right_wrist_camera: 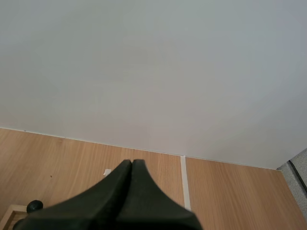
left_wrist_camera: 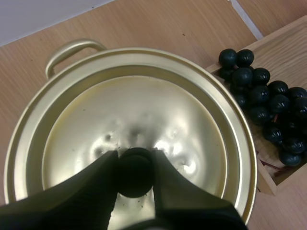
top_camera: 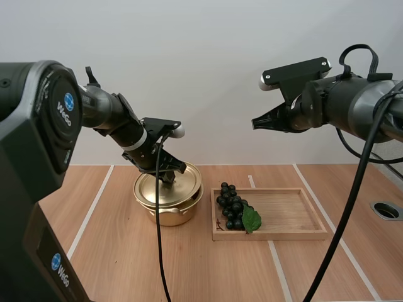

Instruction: Open the pot, put the pineapple inside, and close it

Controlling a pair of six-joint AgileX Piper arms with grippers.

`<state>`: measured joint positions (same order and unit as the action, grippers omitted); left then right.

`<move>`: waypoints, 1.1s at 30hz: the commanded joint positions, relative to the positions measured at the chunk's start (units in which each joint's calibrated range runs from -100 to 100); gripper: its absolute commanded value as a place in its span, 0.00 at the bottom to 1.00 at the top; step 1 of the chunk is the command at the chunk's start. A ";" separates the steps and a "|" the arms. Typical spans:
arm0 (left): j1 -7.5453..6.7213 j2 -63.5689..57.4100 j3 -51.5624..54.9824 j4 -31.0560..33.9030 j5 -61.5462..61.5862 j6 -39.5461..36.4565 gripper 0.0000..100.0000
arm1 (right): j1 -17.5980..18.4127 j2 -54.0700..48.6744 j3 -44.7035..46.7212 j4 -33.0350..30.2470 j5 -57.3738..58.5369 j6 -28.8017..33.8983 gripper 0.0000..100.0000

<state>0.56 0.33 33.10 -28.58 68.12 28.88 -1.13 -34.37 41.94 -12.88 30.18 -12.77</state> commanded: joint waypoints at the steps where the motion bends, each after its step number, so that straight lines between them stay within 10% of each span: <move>1: -0.18 1.04 0.20 -1.32 0.90 0.76 0.00 | -0.21 -0.30 0.24 -0.20 -1.34 0.46 0.00; 26: -0.18 4.88 0.20 -1.15 -1.85 3.25 0.01 | -0.21 -0.30 0.24 -0.20 -1.34 0.46 0.00; 33: -0.18 4.88 0.20 -0.29 -1.29 3.25 0.52 | -0.21 -0.30 0.24 -0.20 -1.34 0.46 0.00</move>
<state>0.49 3.35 32.71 -30.11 68.56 32.40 -1.13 -34.37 41.94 -12.88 30.18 -12.77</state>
